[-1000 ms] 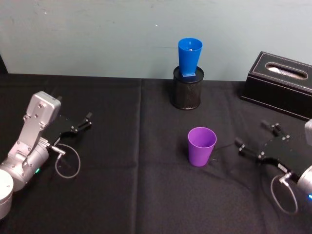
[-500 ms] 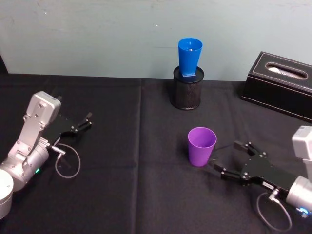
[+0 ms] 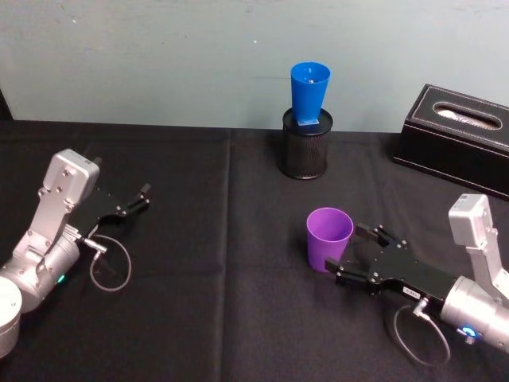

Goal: Pick up one cup with a gripper and tap it against the other cup.

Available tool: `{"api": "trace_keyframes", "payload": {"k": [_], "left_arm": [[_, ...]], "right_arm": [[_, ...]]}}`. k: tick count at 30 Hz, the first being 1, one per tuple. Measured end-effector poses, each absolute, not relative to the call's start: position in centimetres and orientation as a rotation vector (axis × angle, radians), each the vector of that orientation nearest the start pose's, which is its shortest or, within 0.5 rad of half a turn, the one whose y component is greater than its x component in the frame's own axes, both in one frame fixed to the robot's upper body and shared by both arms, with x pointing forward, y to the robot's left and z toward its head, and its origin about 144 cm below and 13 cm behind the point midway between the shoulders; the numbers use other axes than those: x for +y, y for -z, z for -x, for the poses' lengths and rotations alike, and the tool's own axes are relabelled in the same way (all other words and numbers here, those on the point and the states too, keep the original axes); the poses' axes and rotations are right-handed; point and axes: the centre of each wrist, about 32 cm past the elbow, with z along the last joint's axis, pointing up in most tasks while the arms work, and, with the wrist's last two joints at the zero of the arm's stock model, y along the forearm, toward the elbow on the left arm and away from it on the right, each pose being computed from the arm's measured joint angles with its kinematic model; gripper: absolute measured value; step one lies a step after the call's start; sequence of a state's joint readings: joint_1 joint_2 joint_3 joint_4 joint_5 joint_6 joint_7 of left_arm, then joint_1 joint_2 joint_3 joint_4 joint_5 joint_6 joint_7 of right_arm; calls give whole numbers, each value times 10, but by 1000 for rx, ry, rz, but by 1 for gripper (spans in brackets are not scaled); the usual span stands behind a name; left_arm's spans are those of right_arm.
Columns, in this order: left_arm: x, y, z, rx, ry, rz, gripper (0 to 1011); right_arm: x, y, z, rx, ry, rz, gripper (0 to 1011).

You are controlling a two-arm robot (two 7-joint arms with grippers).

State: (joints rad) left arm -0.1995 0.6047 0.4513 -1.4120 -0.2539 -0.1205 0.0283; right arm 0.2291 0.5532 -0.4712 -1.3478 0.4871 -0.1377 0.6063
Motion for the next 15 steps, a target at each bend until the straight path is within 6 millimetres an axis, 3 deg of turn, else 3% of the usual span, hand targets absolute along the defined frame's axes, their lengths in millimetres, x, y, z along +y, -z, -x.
{"api": "trace_keyframes", "payload": {"k": [15], "left_arm": [[310,-1140,-489,-285,-1248,-304,1004]], "right_arm": [[-279,-1121,-516,-30,687,136,1003]]}}
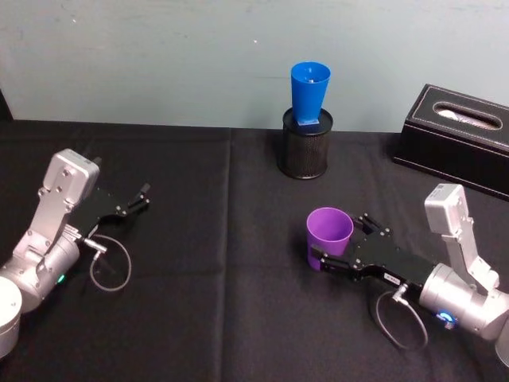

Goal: Pick up one cup with a gripper and tap it against the other cup.

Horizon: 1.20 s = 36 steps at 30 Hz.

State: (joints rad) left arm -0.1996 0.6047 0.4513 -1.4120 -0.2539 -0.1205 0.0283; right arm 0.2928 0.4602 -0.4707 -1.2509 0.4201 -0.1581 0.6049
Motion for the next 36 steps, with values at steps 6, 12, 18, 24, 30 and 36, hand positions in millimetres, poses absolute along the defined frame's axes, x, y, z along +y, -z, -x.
{"api": "trace_keyframes", "payload": {"k": [6,12,18,24,30,36], "left_arm": [[310,-1140,-489,-285,-1248,-304,1005],[310,-1140,-489,-285,-1248,-304,1005],[310,-1140,-489,-285,-1248,-304,1005],[310,-1140,-489,-285,-1248,-304,1005],[310,-1140,-489,-285,-1248,-304,1005],[310,-1140,-489,-285,-1248,-304,1005]], "right_arm": [[-275,-1119,-521,-39,695,130,1003],[-271,-1119,-525,-41,700,126,1003],[-271,-1119,-525,-41,700,127,1003],[-271,-1119,-525,-42,699,127,1003],[-272,-1119,-525,-42,699,126,1003],[-272,-1119,-524,-42,699,126,1003]]}}
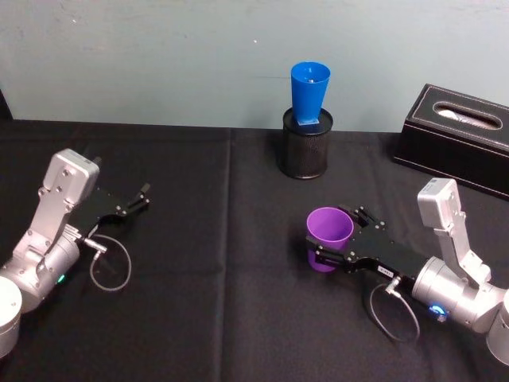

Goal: Pick up one cup with a gripper and tap it against the other cup.

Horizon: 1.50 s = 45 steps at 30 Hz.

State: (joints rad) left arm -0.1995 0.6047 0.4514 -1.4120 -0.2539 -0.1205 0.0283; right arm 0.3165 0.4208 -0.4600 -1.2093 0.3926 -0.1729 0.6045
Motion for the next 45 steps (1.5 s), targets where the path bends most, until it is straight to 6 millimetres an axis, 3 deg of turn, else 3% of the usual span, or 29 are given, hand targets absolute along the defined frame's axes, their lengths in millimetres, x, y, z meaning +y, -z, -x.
{"api": "trace_keyframes", "payload": {"k": [32,45], "left_arm": [[310,-1140,-489,-285,-1248,-304,1005],[310,-1140,-489,-285,-1248,-304,1005]], "right_arm": [[-272,-1119,-524,-43,700,125,1003],[-272,-1119,-524,-43,700,125,805]]}}
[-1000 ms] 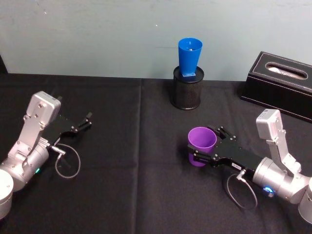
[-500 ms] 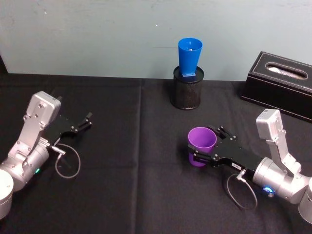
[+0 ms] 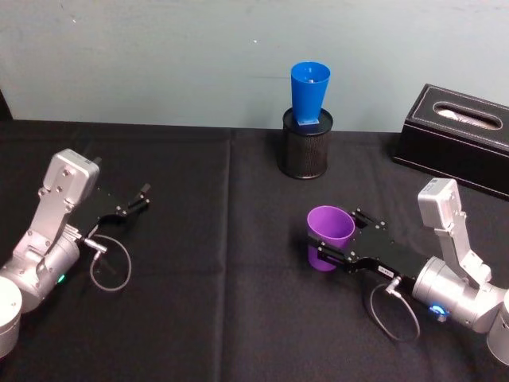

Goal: Pick up one cup with a gripper and tap it against the other cup.

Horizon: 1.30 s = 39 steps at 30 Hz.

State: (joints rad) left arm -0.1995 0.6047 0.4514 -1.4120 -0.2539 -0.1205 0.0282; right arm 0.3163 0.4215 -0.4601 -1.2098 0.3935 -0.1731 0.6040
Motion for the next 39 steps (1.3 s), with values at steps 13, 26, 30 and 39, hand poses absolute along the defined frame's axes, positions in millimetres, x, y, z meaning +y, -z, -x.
{"api": "trace_keyframes", "payload": {"k": [13,26,30,39], "left_arm": [[310,-1140,-489,-285,-1248,-305,1005],[310,-1140,-489,-285,-1248,-304,1004],[310,-1140,-489,-285,-1248,-304,1005],[310,-1140,-489,-285,-1248,-304,1005]], "right_arm": [[-273,-1131,-524,-55,690,137,743],[-280,-1198,-524,-104,665,115,735],[-281,-1222,-527,-110,659,109,735],[-281,-1264,-530,-119,636,113,735]]}}
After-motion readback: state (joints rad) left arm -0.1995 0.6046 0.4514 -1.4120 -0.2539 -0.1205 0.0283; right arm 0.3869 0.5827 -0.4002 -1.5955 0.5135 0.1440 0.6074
